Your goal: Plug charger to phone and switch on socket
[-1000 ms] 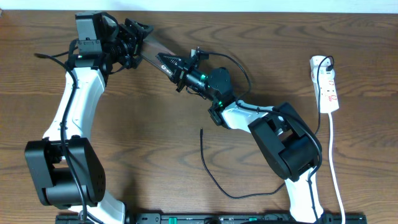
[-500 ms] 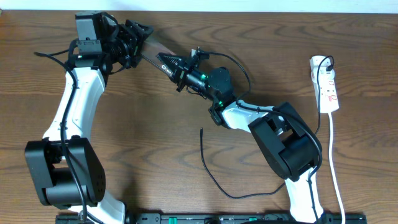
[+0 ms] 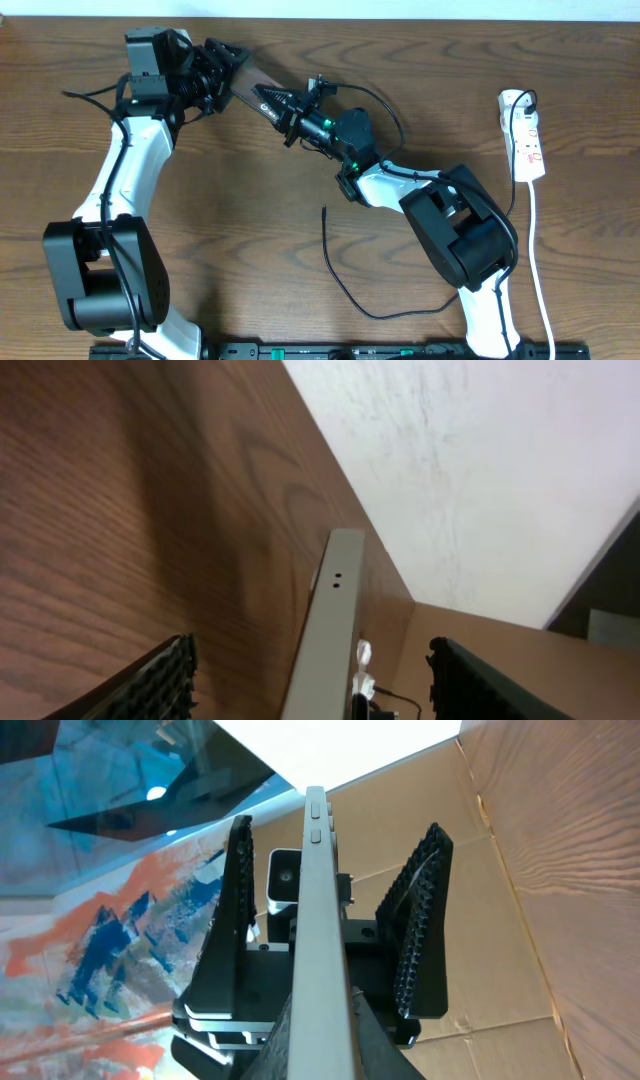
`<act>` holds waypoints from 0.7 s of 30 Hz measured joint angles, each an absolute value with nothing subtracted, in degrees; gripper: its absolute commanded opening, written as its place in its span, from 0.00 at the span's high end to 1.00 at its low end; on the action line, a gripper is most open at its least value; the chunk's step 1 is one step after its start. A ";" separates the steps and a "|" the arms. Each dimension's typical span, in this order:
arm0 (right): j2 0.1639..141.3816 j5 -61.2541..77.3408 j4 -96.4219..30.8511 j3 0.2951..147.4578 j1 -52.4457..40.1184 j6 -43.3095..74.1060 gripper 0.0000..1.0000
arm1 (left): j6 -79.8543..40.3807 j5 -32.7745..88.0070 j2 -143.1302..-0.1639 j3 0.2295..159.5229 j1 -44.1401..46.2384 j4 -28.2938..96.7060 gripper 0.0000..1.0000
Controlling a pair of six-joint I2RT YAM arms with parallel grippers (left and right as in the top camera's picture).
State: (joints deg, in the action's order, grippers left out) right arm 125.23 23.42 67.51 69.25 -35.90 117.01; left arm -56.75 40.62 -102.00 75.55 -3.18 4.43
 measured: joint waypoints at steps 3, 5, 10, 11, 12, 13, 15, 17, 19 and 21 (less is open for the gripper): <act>125.23 23.31 67.51 69.25 -35.90 117.01 0.99 | -56.75 41.10 -102.00 75.48 -3.22 4.12 0.28; 125.23 23.31 67.53 69.25 -35.90 117.01 0.98 | -56.75 41.45 -102.00 75.48 -3.33 4.03 0.28; 125.23 23.38 67.53 69.25 -35.90 117.01 0.99 | -56.77 41.91 -102.00 75.48 -3.66 3.77 0.42; 125.23 23.46 67.53 69.25 -35.92 117.01 0.99 | -56.86 41.91 -102.00 75.48 -3.73 3.33 0.48; 125.23 23.53 67.53 69.25 -35.92 117.01 0.99 | -56.71 41.91 -102.00 75.46 -3.75 2.94 0.53; 125.23 23.59 67.53 69.25 -35.92 117.01 0.98 | -56.90 41.93 -102.00 75.46 -3.77 2.57 0.57; 125.23 23.59 67.55 69.25 -35.92 117.01 0.98 | -57.06 41.98 -102.00 75.44 -3.88 2.31 0.61; 125.23 23.59 67.55 69.25 -35.92 117.01 0.98 | -56.86 42.06 -102.00 75.44 -3.88 2.33 0.62; 125.23 23.59 67.55 69.25 -35.92 117.01 0.99 | -56.90 42.09 -102.00 75.44 -3.88 2.33 0.61; 125.23 23.59 67.55 69.25 -35.92 117.01 0.99 | -56.90 42.09 -102.00 75.44 -3.88 2.31 0.61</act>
